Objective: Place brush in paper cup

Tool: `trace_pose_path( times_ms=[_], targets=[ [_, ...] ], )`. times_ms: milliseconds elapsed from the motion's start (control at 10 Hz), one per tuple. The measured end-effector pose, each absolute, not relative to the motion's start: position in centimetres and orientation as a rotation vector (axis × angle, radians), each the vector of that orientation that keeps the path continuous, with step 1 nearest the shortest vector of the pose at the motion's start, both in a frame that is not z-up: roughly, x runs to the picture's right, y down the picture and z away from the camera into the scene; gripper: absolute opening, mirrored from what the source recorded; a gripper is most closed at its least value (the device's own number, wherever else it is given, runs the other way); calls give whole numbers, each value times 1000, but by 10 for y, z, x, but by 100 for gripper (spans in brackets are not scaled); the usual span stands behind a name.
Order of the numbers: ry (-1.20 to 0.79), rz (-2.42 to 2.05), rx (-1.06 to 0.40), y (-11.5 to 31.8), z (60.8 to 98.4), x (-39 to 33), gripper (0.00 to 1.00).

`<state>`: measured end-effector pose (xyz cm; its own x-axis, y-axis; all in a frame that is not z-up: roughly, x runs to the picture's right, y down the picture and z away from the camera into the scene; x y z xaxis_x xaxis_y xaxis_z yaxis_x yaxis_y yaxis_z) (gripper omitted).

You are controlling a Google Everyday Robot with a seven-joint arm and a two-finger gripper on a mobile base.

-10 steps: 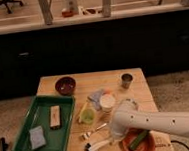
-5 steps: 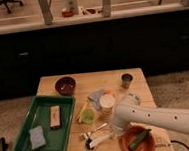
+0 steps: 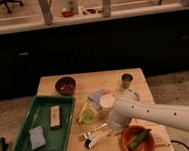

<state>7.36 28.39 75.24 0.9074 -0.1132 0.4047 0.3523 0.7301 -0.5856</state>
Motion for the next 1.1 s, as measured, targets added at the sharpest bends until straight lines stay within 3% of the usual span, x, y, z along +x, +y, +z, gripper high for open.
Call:
trace_pose_path(
  times_ms=[1100],
  targets=[
    [-276,-300,-698,251,722,94,0]
  ],
)
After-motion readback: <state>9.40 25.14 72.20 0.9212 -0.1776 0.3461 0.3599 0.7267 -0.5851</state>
